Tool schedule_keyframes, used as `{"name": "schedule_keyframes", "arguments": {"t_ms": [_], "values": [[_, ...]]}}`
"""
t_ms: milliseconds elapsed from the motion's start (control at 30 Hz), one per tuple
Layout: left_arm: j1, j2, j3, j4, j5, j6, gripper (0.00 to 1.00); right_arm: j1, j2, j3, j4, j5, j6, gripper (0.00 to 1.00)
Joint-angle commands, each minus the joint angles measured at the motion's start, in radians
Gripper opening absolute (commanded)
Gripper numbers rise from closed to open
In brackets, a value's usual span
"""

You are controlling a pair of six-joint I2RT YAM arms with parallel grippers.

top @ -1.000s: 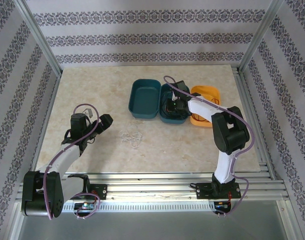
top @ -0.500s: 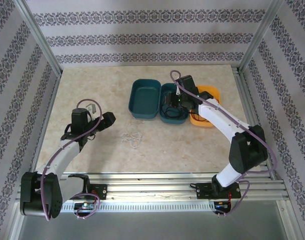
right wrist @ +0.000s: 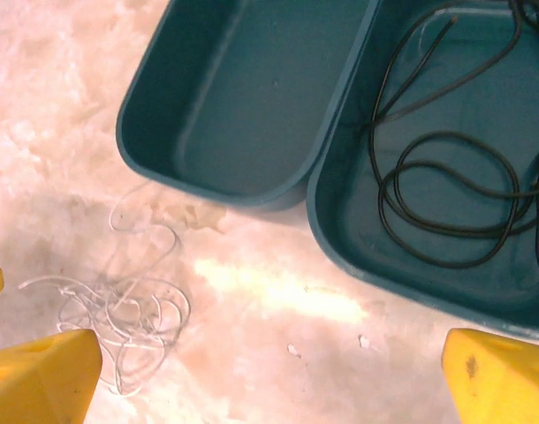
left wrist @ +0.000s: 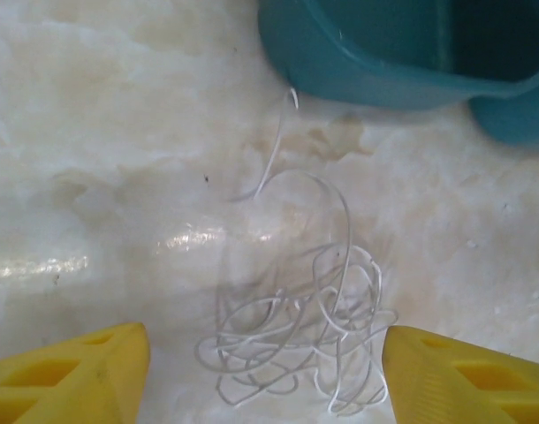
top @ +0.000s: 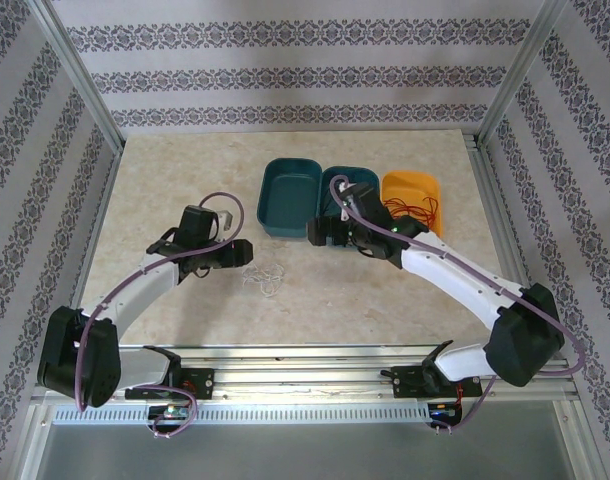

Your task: Untangle the cables

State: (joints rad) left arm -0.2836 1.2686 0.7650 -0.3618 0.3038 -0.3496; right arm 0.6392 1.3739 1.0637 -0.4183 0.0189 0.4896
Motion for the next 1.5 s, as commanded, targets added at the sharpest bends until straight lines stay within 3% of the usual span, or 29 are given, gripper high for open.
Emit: {"name": "schedule_keyframes", "arguments": {"t_ms": [0, 100, 133, 300, 667, 833, 933, 1100, 1467], "values": [[-0.041, 0.004, 0.051, -0.159, -0.094, 0.109, 0.65, 0.018, -0.039, -0.048, 0.010, 0.064, 0.051, 0.98], [-0.061, 0.028, 0.065, -0.193, -0.099, 0.156, 0.44, 0.022, -0.059, -0.086, 0.035, 0.065, 0.080, 0.99], [-0.068, 0.041, 0.076, -0.203, -0.103, 0.163, 0.41, 0.023, -0.067, -0.097, 0.039, 0.071, 0.087, 0.98], [-0.088, 0.098, 0.128, -0.247, -0.165, 0.195, 0.41, 0.022, -0.103, -0.121, 0.047, 0.095, 0.104, 0.98], [-0.115, 0.179, 0.136, -0.172, -0.151, 0.206, 0.42, 0.018, -0.114, -0.126, 0.040, 0.115, 0.104, 0.98], [-0.120, 0.192, 0.138, -0.134, -0.145, 0.198, 0.13, 0.017, -0.115, -0.129, 0.041, 0.117, 0.103, 0.98], [-0.123, 0.170, 0.142, -0.129, -0.145, 0.187, 0.00, 0.018, -0.114, -0.136, 0.045, 0.114, 0.101, 0.98], [-0.141, 0.081, 0.169, -0.170, -0.133, 0.185, 0.00, 0.022, -0.119, -0.162, 0.077, 0.091, 0.106, 0.98], [-0.167, -0.111, 0.257, -0.203, 0.071, 0.176, 0.00, 0.082, -0.109, -0.208, 0.188, 0.021, 0.119, 0.95]]}}
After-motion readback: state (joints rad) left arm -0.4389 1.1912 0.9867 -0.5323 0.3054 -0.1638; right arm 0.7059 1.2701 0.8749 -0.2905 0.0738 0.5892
